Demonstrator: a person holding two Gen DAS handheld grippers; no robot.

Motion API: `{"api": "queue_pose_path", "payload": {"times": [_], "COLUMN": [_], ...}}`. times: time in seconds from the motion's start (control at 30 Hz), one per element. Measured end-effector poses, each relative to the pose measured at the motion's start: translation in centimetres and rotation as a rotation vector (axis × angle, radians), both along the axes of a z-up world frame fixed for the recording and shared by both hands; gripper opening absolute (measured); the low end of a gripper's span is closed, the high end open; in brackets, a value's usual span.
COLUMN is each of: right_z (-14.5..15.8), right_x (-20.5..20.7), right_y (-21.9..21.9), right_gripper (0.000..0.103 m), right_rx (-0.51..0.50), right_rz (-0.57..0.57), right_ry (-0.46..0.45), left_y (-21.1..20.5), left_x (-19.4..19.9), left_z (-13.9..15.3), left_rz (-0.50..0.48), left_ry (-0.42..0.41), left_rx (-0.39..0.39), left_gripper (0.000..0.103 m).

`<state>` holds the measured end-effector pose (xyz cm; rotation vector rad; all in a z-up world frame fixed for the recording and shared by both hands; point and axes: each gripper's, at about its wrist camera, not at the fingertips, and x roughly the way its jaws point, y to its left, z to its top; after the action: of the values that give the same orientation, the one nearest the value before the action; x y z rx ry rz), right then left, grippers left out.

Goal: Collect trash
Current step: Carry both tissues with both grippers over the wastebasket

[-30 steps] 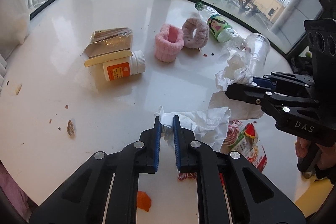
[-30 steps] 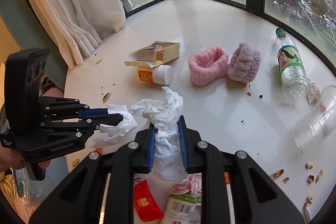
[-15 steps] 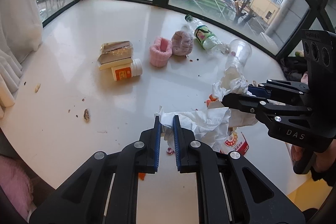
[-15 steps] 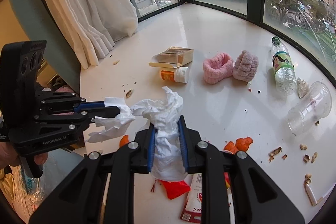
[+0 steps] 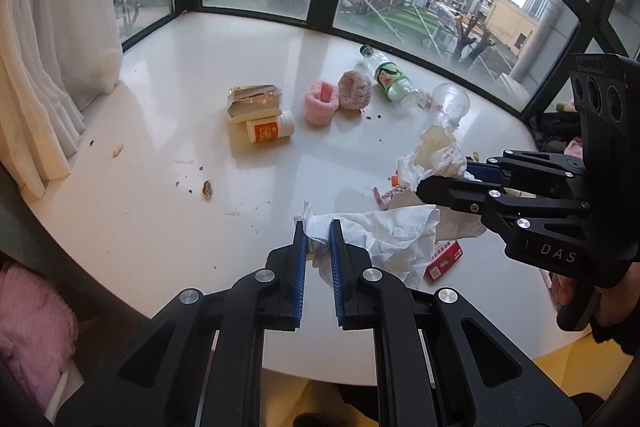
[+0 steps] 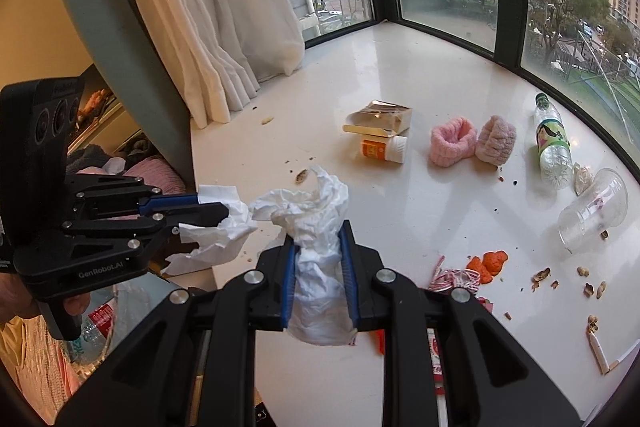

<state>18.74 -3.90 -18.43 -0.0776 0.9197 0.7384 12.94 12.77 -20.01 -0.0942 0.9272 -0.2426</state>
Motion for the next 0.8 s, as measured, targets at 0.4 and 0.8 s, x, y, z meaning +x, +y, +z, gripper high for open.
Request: {"api": "queue_pose_path", "payload": {"times": [0.4,0.8], "right_z": [1.2,0.9], "right_x": [-5.1,-11.5], "right_y": [5.2,11.6], "right_gripper": [0.021,0.021], "right_rx": [0.017,0.017], "right_rz": [0.089,0.234], "right_ry": [-0.003,0.026], "left_y": [5.1,10.2], "left_x": [-6.9,-14.0], "left_z": [1.7,1.6], "left_rz": [0.079,0.182], "left_ry": [-0.020,-0.018], "left_rx": [0.027,0.043], "left_gripper": [0.010,0.010]}}
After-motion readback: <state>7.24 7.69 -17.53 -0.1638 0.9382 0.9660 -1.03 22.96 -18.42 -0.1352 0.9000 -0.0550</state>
